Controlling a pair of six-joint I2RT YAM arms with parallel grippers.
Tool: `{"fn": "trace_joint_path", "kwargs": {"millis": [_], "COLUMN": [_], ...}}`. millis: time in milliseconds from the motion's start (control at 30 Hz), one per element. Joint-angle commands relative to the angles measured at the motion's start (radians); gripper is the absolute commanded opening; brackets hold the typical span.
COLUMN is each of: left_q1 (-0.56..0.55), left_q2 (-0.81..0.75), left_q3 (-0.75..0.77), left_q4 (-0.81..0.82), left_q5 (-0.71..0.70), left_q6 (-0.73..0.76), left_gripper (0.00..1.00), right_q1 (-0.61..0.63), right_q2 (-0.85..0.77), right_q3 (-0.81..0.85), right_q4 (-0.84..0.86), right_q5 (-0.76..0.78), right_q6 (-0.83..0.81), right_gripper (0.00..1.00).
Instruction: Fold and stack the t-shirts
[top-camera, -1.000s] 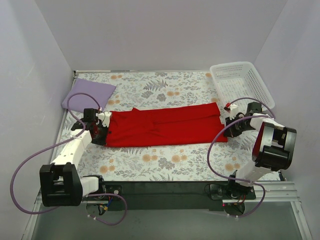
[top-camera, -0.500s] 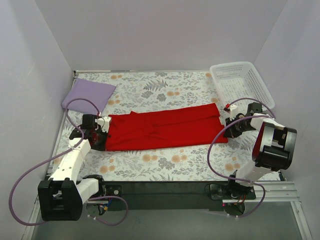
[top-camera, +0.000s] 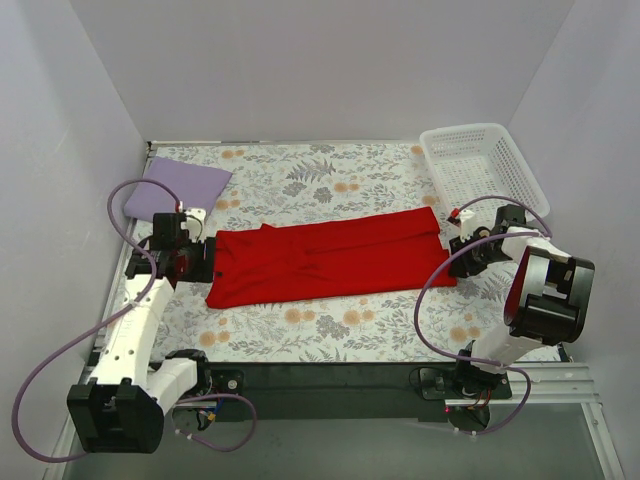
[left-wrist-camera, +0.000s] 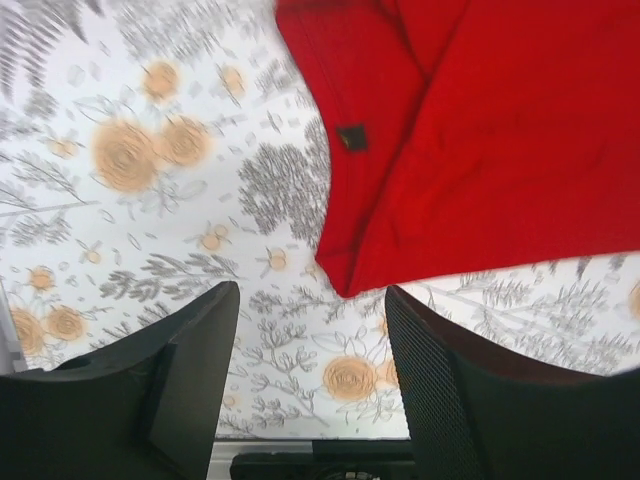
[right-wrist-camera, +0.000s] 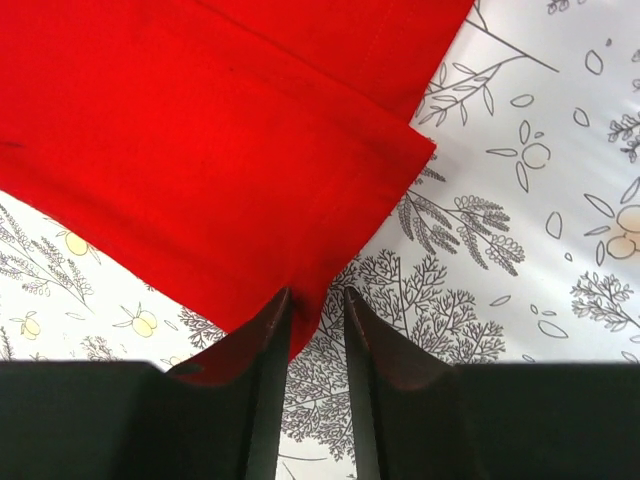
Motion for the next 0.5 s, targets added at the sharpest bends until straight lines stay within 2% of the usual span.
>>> {"fn": "trace_joint_path", "kwargs": {"millis": [0, 100, 167, 300, 367, 467], "left_q1": [-0.002, -0.002, 0.004, 0.015, 0.018, 0.076], "left_q2": [-0.019, 0.050, 0.109, 0.348, 0.413, 0.496], "left_q3": [0.084, 0.113, 0.166, 0.249, 0.259, 0.248], "left_q4": [0.025, 0.089, 0.144, 0.223, 0.279, 0.347], "left_q5": [-0.071, -0.106, -0.142, -0.026, 0.065, 0.120], "left_q6": [-0.071, -0.094, -0.146, -0.235, -0.287, -0.333], "left_gripper": [0.60, 0.63, 0.69, 0.66, 0.65, 0.62], "right_q1": [-0.010, -0.010, -0.010, -0.010, -0.010, -0.010], "right_q2": [-0.043, -0.041, -0.034, -0.017, 0.000, 0.019], "right_q3": [0.021, 0.021, 0.026, 0.032, 0.037, 0.040], "right_q4": [-0.028, -0.029, -0.028, -0.029, -0.033, -0.039], "right_q5": [0.017, 0.015, 0.009, -0.003, -0.005, -0.020], "right_q6": [-0.018, -0.011, -0.002, 0.002, -0.003, -0.015], "right_gripper": [0.35, 0.37, 0.38, 0.40, 0.41, 0.43]}}
